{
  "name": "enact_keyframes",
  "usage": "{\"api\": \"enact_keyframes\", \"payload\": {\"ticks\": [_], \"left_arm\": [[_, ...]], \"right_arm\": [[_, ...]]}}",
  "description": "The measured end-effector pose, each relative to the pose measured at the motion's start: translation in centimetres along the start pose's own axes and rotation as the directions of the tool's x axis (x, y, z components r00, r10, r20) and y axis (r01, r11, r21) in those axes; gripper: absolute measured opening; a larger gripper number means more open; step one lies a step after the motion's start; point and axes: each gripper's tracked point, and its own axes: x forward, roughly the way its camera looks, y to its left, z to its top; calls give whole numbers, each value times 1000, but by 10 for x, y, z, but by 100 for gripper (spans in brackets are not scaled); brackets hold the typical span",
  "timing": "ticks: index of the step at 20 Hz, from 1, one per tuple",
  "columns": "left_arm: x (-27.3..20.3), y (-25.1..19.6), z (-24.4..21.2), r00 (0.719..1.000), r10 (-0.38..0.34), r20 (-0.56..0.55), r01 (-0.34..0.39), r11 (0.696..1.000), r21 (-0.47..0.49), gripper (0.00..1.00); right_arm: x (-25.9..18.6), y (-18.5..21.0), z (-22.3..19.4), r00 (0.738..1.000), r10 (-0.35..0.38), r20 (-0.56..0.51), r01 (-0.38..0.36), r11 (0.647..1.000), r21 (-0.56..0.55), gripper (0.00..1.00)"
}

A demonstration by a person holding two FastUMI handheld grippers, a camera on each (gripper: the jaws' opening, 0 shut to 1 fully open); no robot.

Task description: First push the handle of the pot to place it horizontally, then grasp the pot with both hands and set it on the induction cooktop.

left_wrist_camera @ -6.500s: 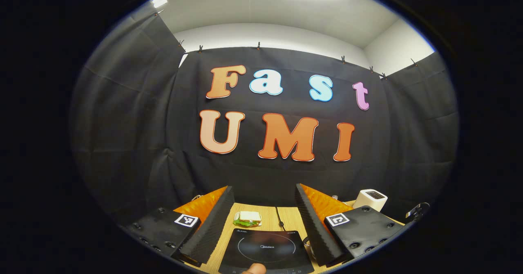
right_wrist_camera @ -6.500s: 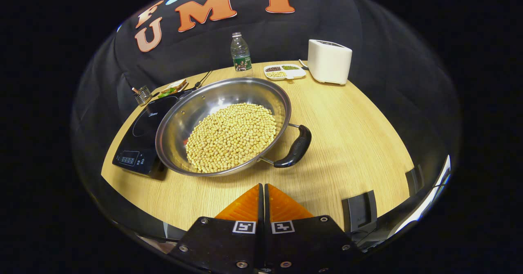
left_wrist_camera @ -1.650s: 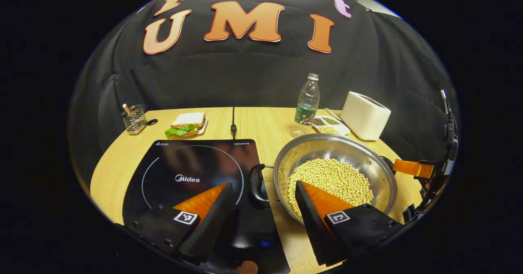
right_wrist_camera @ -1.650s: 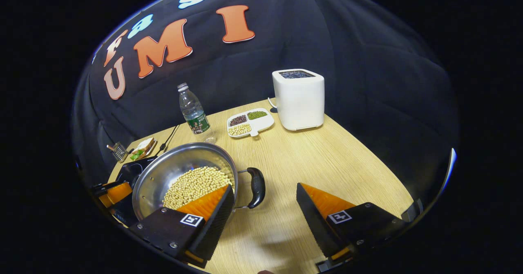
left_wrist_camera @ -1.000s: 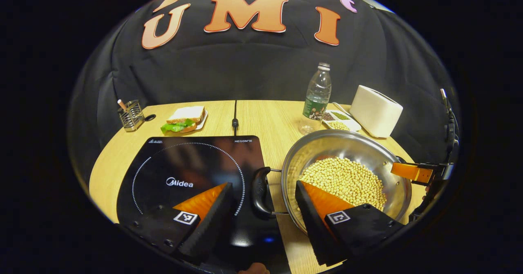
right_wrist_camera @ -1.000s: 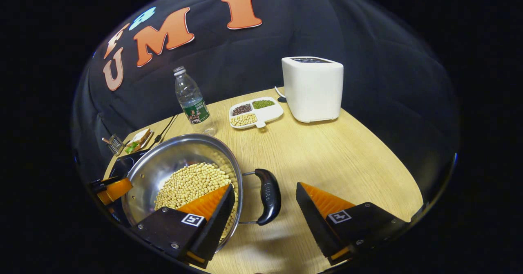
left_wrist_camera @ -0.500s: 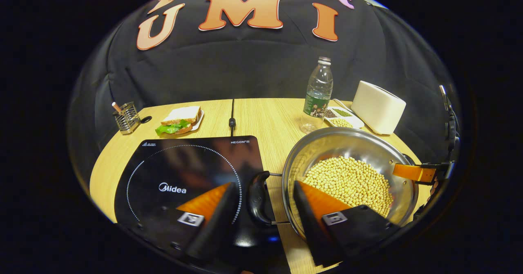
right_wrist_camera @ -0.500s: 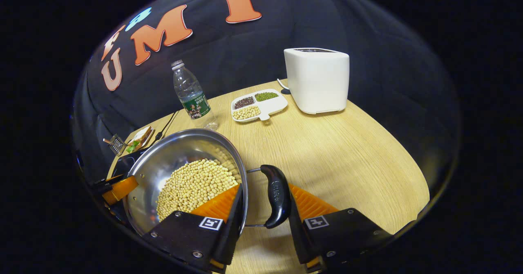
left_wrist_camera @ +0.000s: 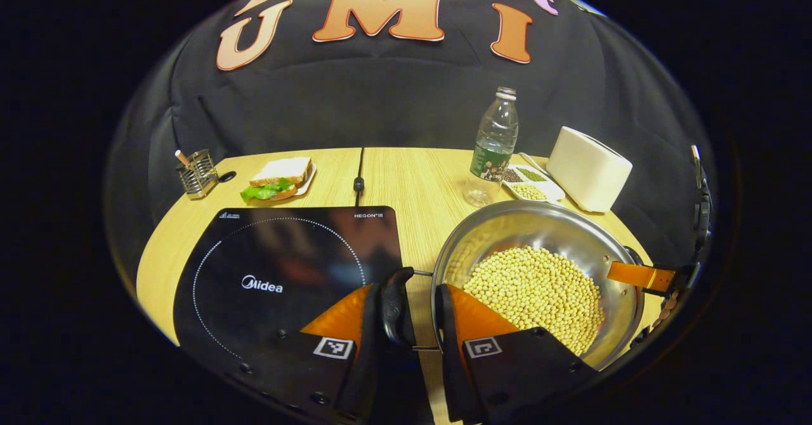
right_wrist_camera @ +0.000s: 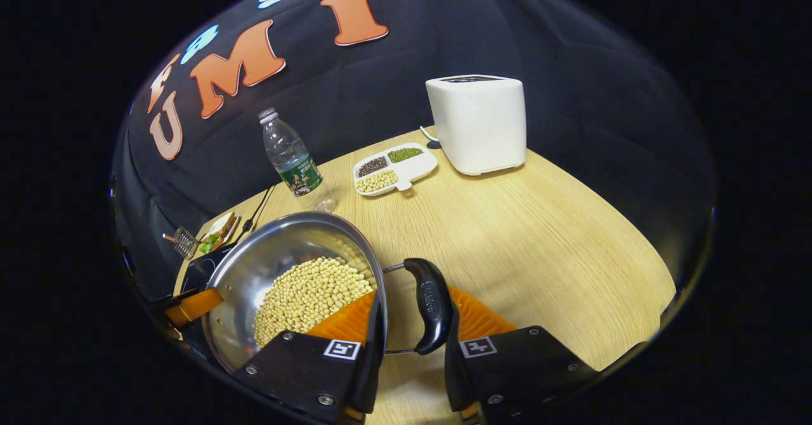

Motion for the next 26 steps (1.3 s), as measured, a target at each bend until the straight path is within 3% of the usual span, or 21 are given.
{"api": "enact_keyframes", "payload": {"ticks": [5, 6, 7, 8, 11, 13, 23, 25, 26], "left_arm": [[-24, -3, 20, 999, -12, 52, 12, 1000, 1, 53], [-28, -1, 26, 998, -11, 63, 11, 1000, 2, 50], [-33, 2, 29, 997, -10, 71, 10, 1000, 4, 49], [-39, 5, 34, 997, -8, 78, 8, 1000, 2, 49], [-54, 17, 47, 995, 2, 98, -1, 1000, -4, 49], [-63, 29, 54, 994, 11, 105, -9, 1000, -19, 46], [-118, 116, 89, 982, 94, 161, -82, 994, -77, 53], [-128, 141, 89, 979, 121, 163, -107, 990, -94, 49], [-130, 154, 89, 978, 133, 161, -117, 987, -105, 53]], "right_arm": [[-29, 1, 18, 999, 6, 52, -7, 1000, 17, 42], [-33, 5, 21, 998, 10, 62, -11, 1000, 16, 42], [-37, 9, 24, 998, 13, 67, -14, 1000, 16, 37], [-41, 14, 27, 997, 18, 72, -20, 1000, 16, 42], [-55, 30, 37, 996, 36, 86, -37, 999, 11, 42], [-61, 46, 42, 994, 46, 96, -47, 999, 7, 42], [-87, 151, 59, 981, 143, 129, -138, 989, -49, 42], [-86, 176, 56, 979, 166, 119, -160, 985, -64, 42], [-86, 188, 52, 978, 177, 112, -169, 983, -74, 42]]}}
